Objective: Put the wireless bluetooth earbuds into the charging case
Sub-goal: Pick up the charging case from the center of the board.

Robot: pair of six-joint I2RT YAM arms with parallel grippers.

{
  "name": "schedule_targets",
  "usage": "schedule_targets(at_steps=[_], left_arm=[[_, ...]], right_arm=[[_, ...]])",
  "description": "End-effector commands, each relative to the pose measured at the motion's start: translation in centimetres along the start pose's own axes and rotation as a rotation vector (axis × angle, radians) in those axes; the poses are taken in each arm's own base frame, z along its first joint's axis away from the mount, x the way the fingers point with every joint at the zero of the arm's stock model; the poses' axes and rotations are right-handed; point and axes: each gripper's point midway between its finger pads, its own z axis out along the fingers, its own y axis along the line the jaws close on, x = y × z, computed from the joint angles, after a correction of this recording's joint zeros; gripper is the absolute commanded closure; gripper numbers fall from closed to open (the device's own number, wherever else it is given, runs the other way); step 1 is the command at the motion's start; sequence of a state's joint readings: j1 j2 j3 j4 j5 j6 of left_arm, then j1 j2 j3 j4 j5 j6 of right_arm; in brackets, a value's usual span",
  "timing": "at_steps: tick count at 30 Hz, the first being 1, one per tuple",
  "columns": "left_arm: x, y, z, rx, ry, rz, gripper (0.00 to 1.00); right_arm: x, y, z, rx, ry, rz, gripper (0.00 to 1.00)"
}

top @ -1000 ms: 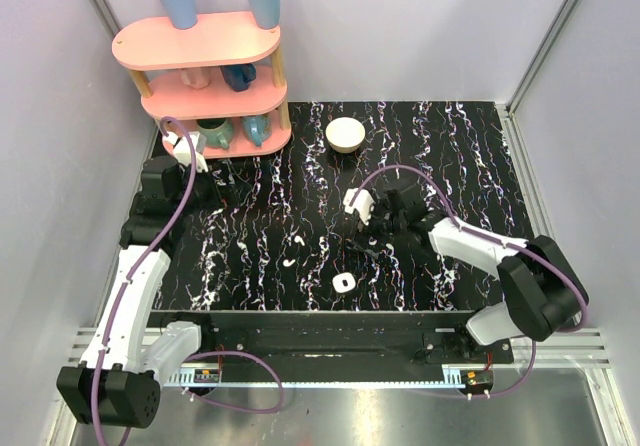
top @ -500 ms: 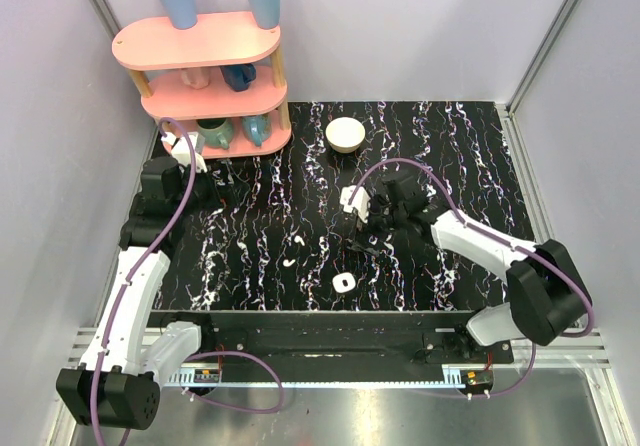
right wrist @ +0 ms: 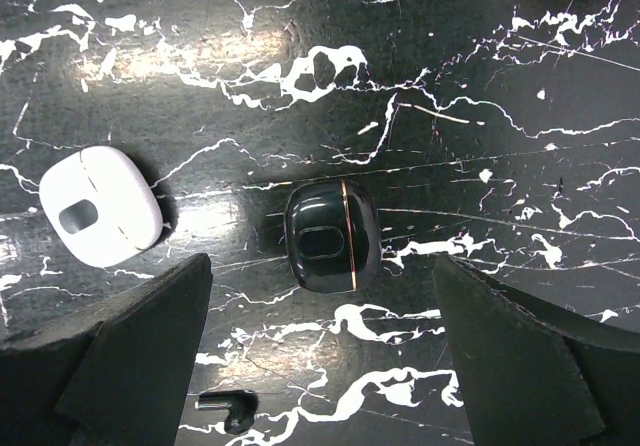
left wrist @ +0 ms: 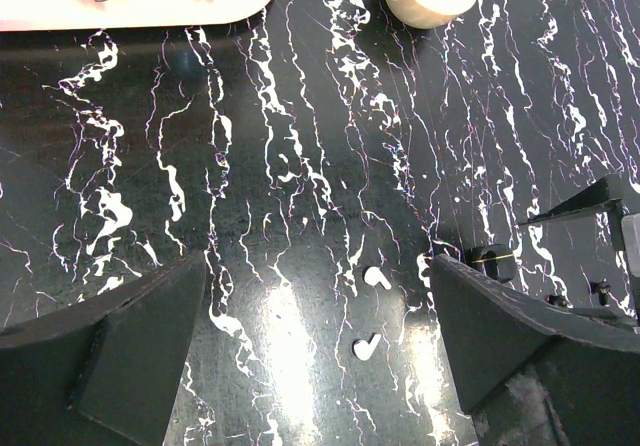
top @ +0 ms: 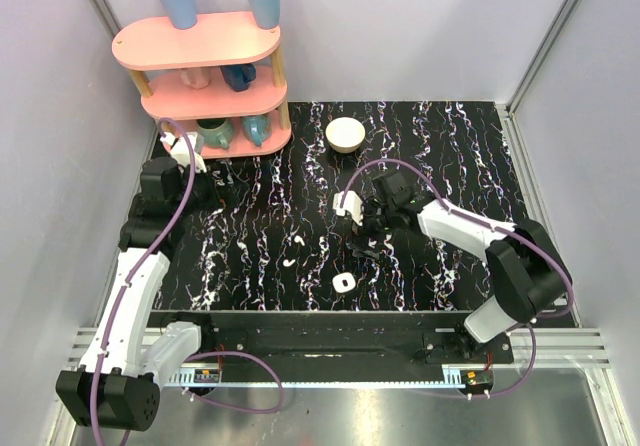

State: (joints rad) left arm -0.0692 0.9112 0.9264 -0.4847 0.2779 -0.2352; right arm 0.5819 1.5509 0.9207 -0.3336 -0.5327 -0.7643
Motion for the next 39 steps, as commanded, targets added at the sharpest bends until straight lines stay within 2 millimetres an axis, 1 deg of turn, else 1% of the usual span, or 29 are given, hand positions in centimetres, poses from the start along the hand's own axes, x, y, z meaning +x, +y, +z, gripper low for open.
schedule_targets(at_steps=[1,6,10,14,20,21,29,36,39], left_arm=[[-0.8,0.0,-0.5,-0.012,-0.038,0.019,0.01],[-0.8,0.1,-0.5,-0.018,-0.040,0.020,0.01],[-0.8,0.2,-0.6,-0.024,-0.042,0.022,0.01],[-0.7,0.4,-0.6,-0.031,-0.040,0.021,0.01],[-0.8,0.4,-0.5,-0.034,-0.041,0.019,0.01],[-0.8,0.4,-0.5,-0.034,-0.041,0.019,0.01],[-0.7,0.5,-0.5,-0.038,-0.038,0.018,0.01],[-0.7,0.5,-0.4,-0.038,-0.037,0.017,0.01],[-0.7,0.4,-0.5,-0.035,-0.037,0.018,0.01]], right_arm=[[-0.5,-1.2,0.2,0.008,0.022,-0.077,0.00],[0.1,-1.1,0.8,-0.026,0.052,-0.080,0.02],[0.7,-1.2,1.6,-0.046,0.078,-0.071,0.09],[1.1,-1.3,2.2,-0.061,0.089,-0.063,0.09],[1.7,-1.5,2.4,-0.068,0.124,-0.045,0.13],[1.7,-1.5,2.5,-0.068,0.127,-0.042,0.15],[2.9,-1.3,2.9,-0.113,0.191,-0.029,0.18],[3.8,-1.7,3.2,-0.098,0.231,-0.019,0.23],[4.5,-2.0,3.4,-0.090,0.257,-0.014,0.25]])
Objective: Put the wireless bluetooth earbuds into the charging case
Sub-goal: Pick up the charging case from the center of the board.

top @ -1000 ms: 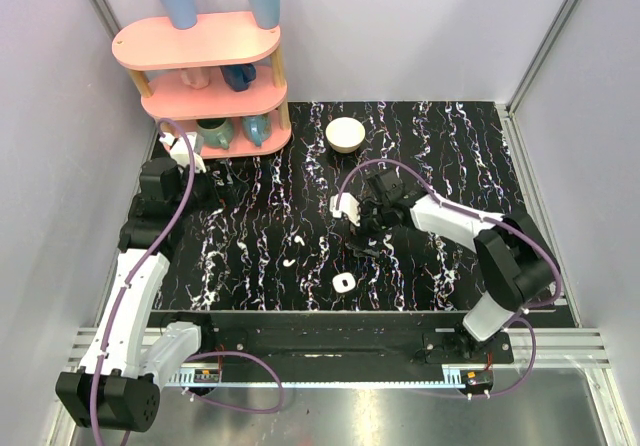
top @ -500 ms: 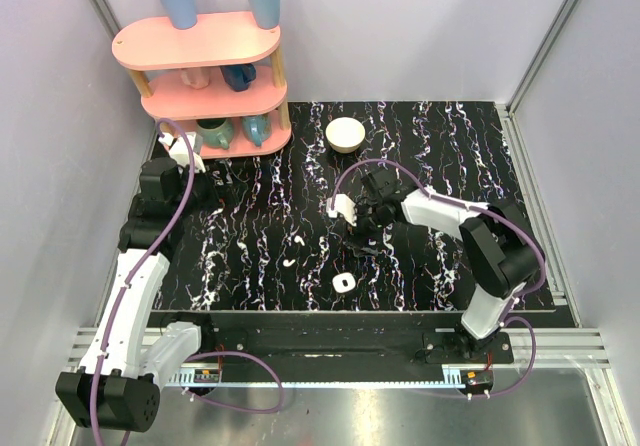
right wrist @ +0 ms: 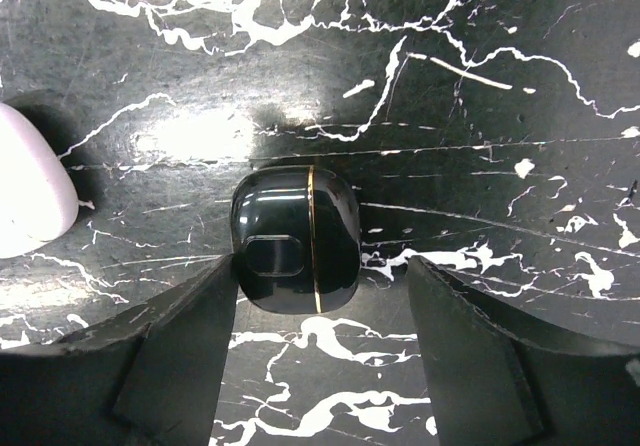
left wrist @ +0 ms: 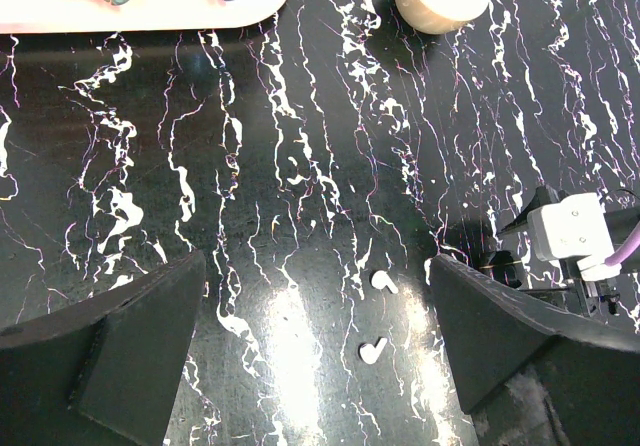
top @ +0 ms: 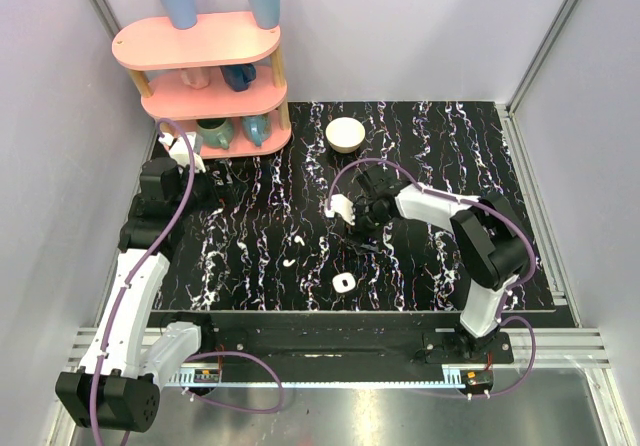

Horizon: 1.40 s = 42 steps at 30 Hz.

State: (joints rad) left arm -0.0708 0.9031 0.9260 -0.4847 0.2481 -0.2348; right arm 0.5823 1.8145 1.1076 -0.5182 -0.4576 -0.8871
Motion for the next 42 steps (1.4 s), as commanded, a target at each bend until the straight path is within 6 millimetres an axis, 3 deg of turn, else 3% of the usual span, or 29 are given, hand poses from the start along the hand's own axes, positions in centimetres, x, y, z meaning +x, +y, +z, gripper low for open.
schedule_targets(at_steps=[1,12,17,24,32,42], left_arm=[[-0.5,0.1,-0.3,-0.012,-0.024,0.015,0.01],[-0.5,0.1,-0.3,-0.014,-0.027,0.012,0.01],[-0.5,0.0,-0.4,-0.012,-0.025,0.010,0.01],[-0.5,0.0,-0.4,-0.012,-0.030,0.012,0.01],[-0.5,0.0,-0.5,-0.010,-0.033,0.012,0.01],[-0.4,0.1,-0.5,-0.017,-0.025,0.011,0.01]], right_arm=[[0.5,-0.7,0.3,0.017,0.048,-0.008,0.25],[0.6,-0.8,0.4,0.027,0.047,-0.016,0.32],[0.1,-1.2,0.0,0.046,0.024,-0.066,0.23],[-1.7,-0.9,-0.5,0.038,-0.057,-0.139,0.22],[-2.0,-0.5,-0.4,0.001,-0.064,-0.145,0.26],[-2.2,-0.6,-0.2,-0.004,-0.060,-0.139,0.39]])
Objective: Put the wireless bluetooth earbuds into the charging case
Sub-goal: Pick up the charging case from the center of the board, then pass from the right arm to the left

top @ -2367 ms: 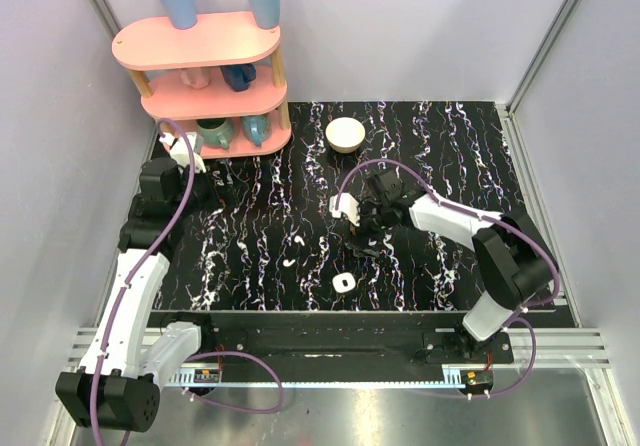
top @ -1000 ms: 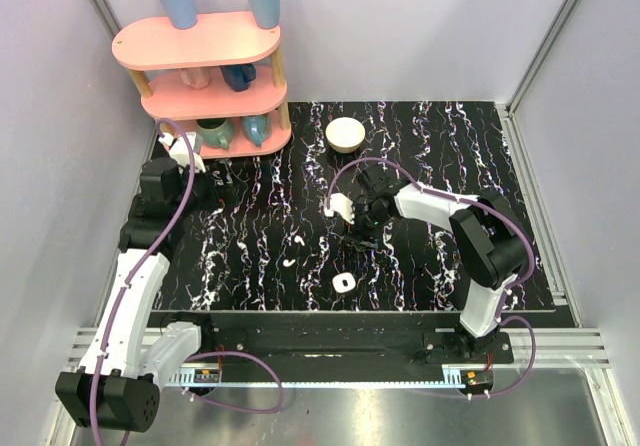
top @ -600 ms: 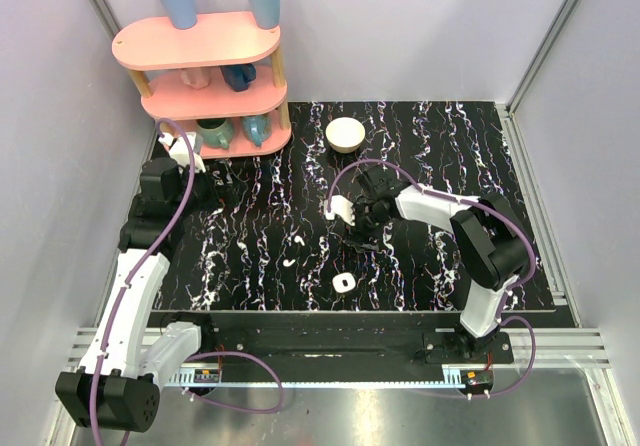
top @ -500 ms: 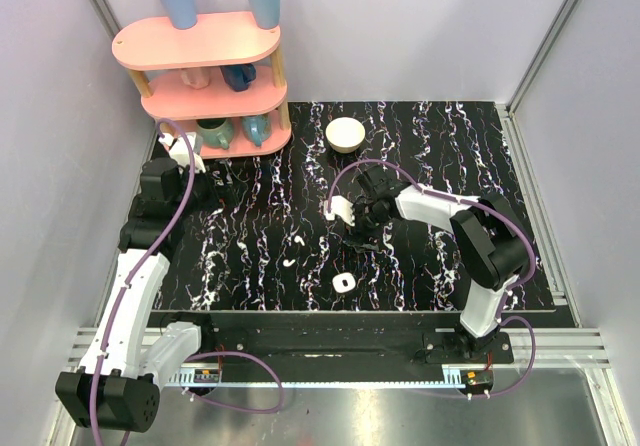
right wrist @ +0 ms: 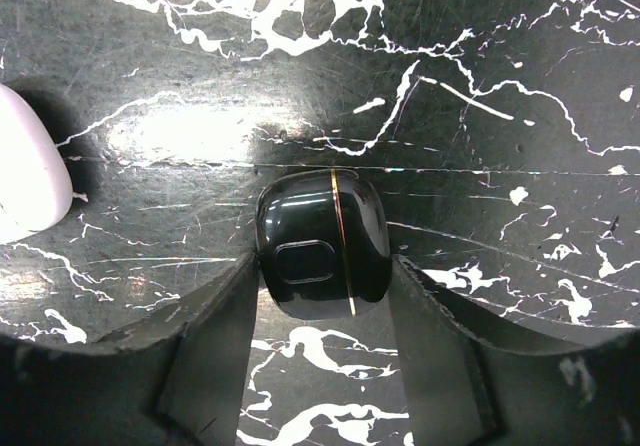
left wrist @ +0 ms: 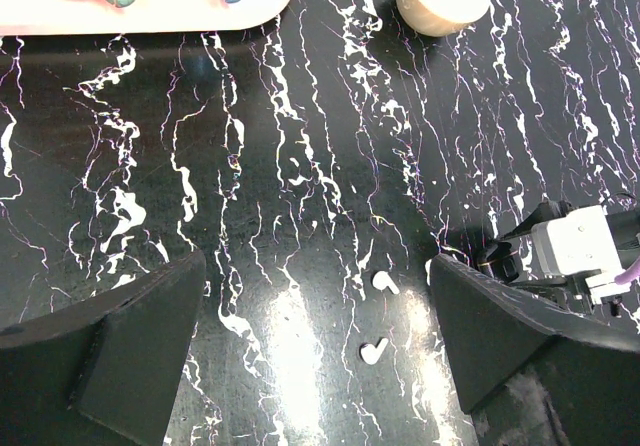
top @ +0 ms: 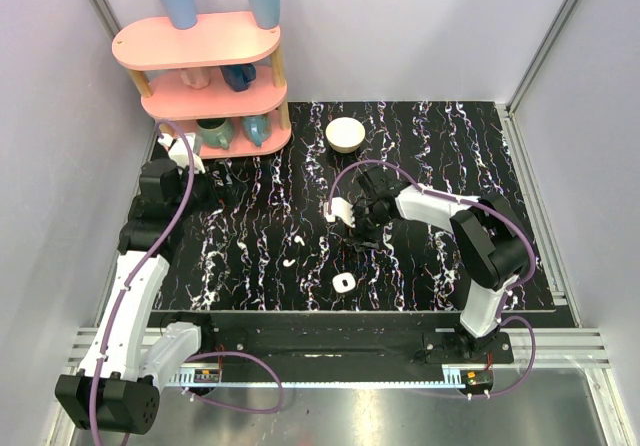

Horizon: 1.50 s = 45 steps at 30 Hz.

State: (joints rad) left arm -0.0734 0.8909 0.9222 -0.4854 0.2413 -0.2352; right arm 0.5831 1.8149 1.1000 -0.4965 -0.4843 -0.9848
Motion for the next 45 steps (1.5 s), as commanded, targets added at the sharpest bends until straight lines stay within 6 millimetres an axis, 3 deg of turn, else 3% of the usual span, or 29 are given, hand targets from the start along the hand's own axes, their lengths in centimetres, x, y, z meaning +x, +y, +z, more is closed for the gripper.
schedule_targets(at_steps=[1,9,14,19,23,24,31,38,45], left_arm=[[-0.3,0.1,-0.4,-0.016,-0.016,0.006,0.01],[-0.6,0.2,-0.5,-0.032,-0.019,-0.036,0.01],[-0.7,-0.3,0.0,-0.010,-0.020,-0.079,0.01],[0.1,-3.3,0.8,0.181,0.013,-0.104,0.01],[0.6,-5.8,1.4,0.332,0.029,-0.201,0.01],[0.0,-6.4,1.5,0.370,0.000,-0.197,0.01],[0.9,-9.2,2.4,0.499,0.037,-0.180,0.03],[2.2,-14.3,3.5,0.657,0.056,-0.143,0.03],[2.6,-16.7,3.9,0.745,0.029,-0.157,0.07]], right_arm=[[-1.7,-0.6,-0.4,0.008,-0.031,-0.029,0.41],[-1.6,-0.8,-0.2,0.018,-0.024,-0.027,0.56],[-2.2,-1.8,-0.4,0.060,-0.042,-0.015,0.72],[-4.9,-2.9,-1.8,0.168,-0.133,-0.023,0.79],[-7.5,-4.6,-4.6,0.337,-0.200,-0.057,0.83],[-7.9,-4.7,-5.0,0.356,-0.210,-0.054,0.84],[-11.1,-3.6,-7.3,0.436,-0.266,-0.127,0.87],[-14.7,-2.2,-10.4,0.526,-0.380,-0.150,0.87],[-17.6,-1.3,-12.5,0.614,-0.503,-0.117,0.90]])
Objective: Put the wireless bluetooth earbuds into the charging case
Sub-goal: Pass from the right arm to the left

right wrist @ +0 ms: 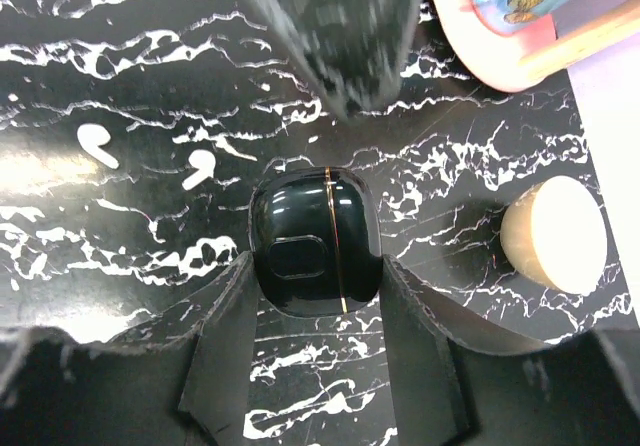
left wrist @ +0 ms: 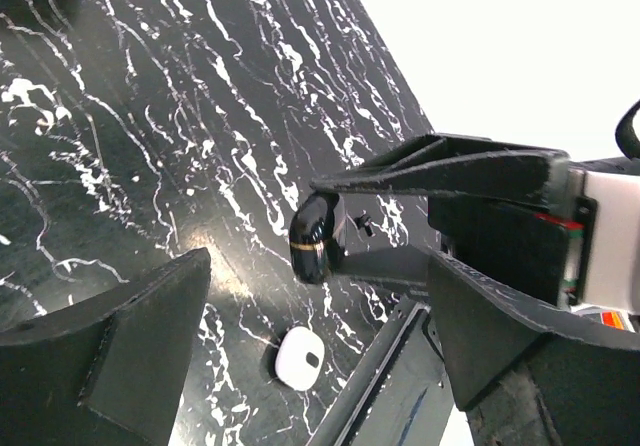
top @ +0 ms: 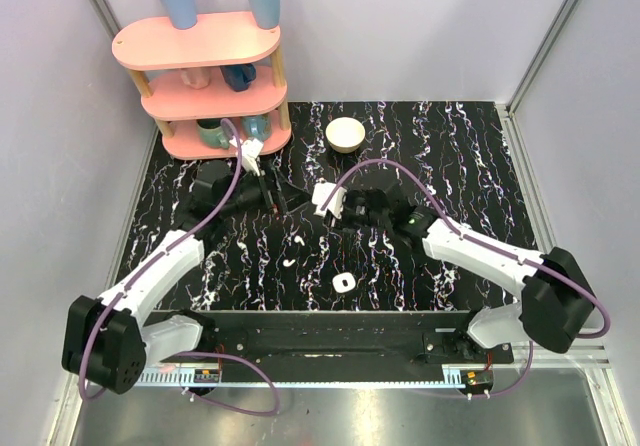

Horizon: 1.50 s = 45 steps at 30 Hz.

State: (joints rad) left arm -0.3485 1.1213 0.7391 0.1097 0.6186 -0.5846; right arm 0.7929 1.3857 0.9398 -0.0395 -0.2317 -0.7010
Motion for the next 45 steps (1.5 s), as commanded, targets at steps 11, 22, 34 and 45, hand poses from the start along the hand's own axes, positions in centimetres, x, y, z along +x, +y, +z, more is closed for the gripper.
schedule_targets(at_steps=[11,22,34,45], left_arm=[[-1.0,-4.5,2.2,0.178,-0.050,0.096,0.15],[0.5,-4.6,2.1,0.200,0.044,0.127,0.35],[0.9,-4.6,2.3,0.211,0.087,0.140,0.54],[0.9,-4.5,2.3,0.206,0.083,0.135,0.51]], right_arm=[[-6.6,-2.5,-2.3,0.201,-0.220,0.051,0.90],[-7.2,-2.5,-2.8,0.211,-0.246,0.043,0.90],[-7.0,-2.2,-2.6,0.194,-0.240,0.037,0.90],[-6.9,-1.9,-2.5,0.179,-0.236,0.027,0.91]])
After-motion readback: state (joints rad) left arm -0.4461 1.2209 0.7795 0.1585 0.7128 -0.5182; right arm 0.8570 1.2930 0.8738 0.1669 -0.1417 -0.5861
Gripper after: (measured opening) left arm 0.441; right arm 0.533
